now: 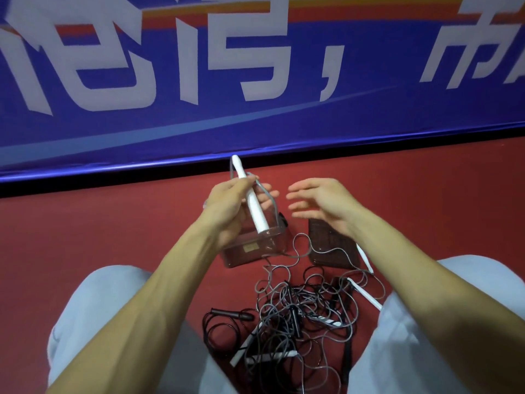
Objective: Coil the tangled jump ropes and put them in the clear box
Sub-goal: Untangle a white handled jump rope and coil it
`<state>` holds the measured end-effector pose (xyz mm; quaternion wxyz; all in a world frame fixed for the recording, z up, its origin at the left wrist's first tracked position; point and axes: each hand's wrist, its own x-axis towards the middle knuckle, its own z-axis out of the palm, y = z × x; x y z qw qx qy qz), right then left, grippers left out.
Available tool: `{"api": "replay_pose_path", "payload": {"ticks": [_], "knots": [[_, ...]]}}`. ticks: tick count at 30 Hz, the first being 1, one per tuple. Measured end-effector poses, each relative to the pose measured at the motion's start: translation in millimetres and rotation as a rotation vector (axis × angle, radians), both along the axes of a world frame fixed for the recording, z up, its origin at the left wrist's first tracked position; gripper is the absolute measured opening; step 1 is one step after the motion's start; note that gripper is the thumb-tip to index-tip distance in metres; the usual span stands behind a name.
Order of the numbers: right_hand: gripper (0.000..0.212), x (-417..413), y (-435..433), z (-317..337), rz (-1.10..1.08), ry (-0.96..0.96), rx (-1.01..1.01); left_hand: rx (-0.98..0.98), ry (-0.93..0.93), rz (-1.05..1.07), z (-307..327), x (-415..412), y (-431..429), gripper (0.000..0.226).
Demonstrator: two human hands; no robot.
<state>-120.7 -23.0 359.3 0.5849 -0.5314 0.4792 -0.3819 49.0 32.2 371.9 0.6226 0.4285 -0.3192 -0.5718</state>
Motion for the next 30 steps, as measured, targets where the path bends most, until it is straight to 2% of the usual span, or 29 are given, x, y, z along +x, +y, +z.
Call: {"api": "replay_pose_path", "payload": {"ticks": [3,6,9,10,13,15,19,22,25,27,30], "knots": [[0.039,12,5,-12,0.256,0.276,-0.133,-0.006,0.211,0.069,7,4,-1,0.016],[0.029,21,10,-23,0.463,0.496,-0.231,-0.035,0.341,0.104,10,12,-2,0.015],[0.017,23,6,-32,0.393,0.716,-0.418,-0.081,0.425,0.136,9,18,-3,0.014],[0.018,24,6,-33,0.335,0.705,-0.410,-0.097,0.436,0.155,8,20,-4,0.013],[0.021,26,7,-30,0.164,0.471,-0.310,-0.116,0.395,0.224,8,26,-8,0.013],[0.020,23,6,-23,0.070,0.387,-0.354,-0.092,0.265,0.262,6,27,-9,0.012],[0.015,14,4,-8,-0.082,0.290,-0.463,-0.034,-0.181,0.206,-9,23,-10,0.010],[0.007,6,7,1,-0.128,0.097,-0.358,-0.065,-0.577,0.121,-22,17,-11,0.012],[0.010,-1,11,10,-0.137,-0.085,-0.252,-0.094,-0.830,-0.075,-27,9,-8,0.017],[0.012,-6,11,16,-0.140,-0.222,-0.180,-0.127,-0.910,-0.192,-30,3,-6,0.019],[0.011,-11,10,22,-0.183,-0.421,-0.101,-0.183,-0.900,-0.234,-30,-6,-3,0.018]]}}
